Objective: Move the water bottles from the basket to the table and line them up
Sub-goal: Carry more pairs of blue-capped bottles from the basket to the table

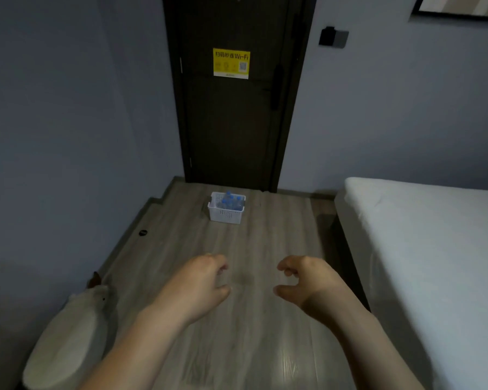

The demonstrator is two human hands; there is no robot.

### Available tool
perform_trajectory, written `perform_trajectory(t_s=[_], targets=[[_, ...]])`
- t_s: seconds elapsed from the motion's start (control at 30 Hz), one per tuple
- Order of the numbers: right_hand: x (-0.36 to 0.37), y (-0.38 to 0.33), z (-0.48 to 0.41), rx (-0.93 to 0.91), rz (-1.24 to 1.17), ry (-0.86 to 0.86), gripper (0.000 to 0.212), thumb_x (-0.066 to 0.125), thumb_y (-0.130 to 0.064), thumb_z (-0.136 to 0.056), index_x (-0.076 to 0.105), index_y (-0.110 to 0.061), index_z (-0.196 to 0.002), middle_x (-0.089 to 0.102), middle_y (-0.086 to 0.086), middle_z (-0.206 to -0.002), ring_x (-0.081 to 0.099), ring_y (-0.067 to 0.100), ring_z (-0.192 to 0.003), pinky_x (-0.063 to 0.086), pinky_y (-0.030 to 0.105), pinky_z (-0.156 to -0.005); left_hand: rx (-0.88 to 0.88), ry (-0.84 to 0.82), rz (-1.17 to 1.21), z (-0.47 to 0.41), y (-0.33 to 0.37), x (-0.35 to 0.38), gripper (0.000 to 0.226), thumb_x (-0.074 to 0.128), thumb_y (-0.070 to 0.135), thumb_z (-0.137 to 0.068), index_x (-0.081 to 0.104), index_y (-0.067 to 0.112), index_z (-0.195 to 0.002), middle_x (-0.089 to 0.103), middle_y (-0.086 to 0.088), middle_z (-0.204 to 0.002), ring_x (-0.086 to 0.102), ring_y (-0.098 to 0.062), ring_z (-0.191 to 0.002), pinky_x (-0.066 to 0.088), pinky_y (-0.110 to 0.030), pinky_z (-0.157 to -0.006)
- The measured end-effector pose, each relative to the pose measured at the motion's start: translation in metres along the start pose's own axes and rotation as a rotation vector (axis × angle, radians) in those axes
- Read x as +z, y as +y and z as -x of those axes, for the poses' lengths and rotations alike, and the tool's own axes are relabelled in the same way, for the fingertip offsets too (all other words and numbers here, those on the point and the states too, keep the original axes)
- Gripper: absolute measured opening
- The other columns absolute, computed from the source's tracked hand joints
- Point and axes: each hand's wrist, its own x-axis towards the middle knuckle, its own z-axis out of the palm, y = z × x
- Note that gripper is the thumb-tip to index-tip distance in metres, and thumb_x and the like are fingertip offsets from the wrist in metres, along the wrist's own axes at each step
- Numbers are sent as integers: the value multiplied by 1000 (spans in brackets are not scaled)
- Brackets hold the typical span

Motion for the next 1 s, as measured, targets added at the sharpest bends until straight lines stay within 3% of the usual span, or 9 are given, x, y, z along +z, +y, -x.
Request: perform_trajectory(t_s=[0.33,0.77,1.0], targets=[[-30,4,-155,-27,-11,15,46,68,-36,-85,56,-28,-128,61,-6,-123,59,9,-110,50,26,-93,-35,6,4,-153,-51,-2,31,62,36,-84,57,22,-110,61,6,-114,56,-12,-107,40,-23,-87],[-55,-41,-367,-28,-6,-4,44,69,-39,-83,55,-31,-125,60,-11,-117,55,1,-96,48,15,-80,-33,-26,58,-347,-155,-40,31,63,36,-82,59,20,-108,61,3,-112,57,-14,-104,46,-28,-88],[-58,-30,-465,-16,6,-8,42,71,-42,-80,58,-34,-119,61,-14,-110,55,0,-88,52,19,-79,-57,-56,86,-425,-191,-38,29,64,35,-83,59,22,-108,62,5,-112,58,-11,-104,47,-28,-89]])
